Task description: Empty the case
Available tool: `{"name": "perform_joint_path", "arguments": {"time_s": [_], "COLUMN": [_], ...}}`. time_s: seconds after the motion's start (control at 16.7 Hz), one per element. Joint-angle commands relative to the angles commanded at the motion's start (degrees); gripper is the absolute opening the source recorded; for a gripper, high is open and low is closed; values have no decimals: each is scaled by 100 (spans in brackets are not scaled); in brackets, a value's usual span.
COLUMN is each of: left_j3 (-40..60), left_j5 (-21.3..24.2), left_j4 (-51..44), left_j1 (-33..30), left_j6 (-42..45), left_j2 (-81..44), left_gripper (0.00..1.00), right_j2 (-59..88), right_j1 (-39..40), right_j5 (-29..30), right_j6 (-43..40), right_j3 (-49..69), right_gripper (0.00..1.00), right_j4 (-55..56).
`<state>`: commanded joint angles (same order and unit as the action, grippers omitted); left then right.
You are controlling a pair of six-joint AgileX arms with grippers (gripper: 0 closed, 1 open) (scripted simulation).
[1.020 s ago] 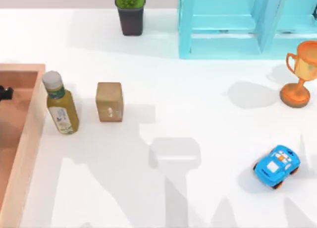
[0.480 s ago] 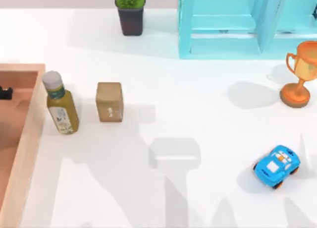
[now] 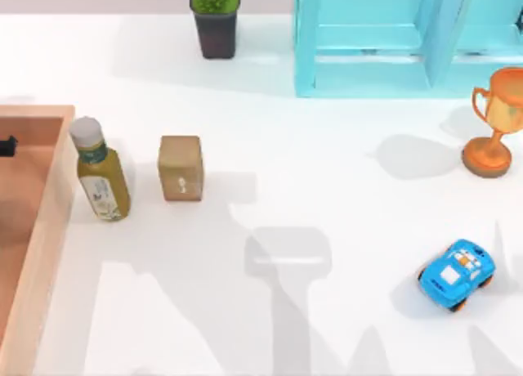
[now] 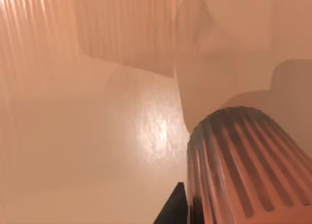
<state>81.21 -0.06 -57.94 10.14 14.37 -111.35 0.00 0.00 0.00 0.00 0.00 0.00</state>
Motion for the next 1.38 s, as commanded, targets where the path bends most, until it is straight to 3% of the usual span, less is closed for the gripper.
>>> {"name": "perform_joint_path", "arguments": {"time_s": [0.54, 0.9, 1.14, 1.38], "left_j3": [1873, 2365, 2448, 2432], "left_j5": [13, -31, -13, -14], "left_j4": [-1566, -2559, -2728, -2718], "left_j1": [-183, -121, -14, -38], "left_j6": [1003, 326, -196, -191], "left_j2": [1226, 514, 100, 93], "left_gripper": [0, 0, 0, 0], "right_j2": [0, 0, 0, 0], "right_j1": [0, 0, 0, 0], "right_j5": [0, 0, 0, 0], "right_j6": [0, 0, 0, 0], "right_j3": [0, 0, 0, 0], "right_gripper": [100, 100, 100, 100], "right_j4": [0, 0, 0, 0]}}
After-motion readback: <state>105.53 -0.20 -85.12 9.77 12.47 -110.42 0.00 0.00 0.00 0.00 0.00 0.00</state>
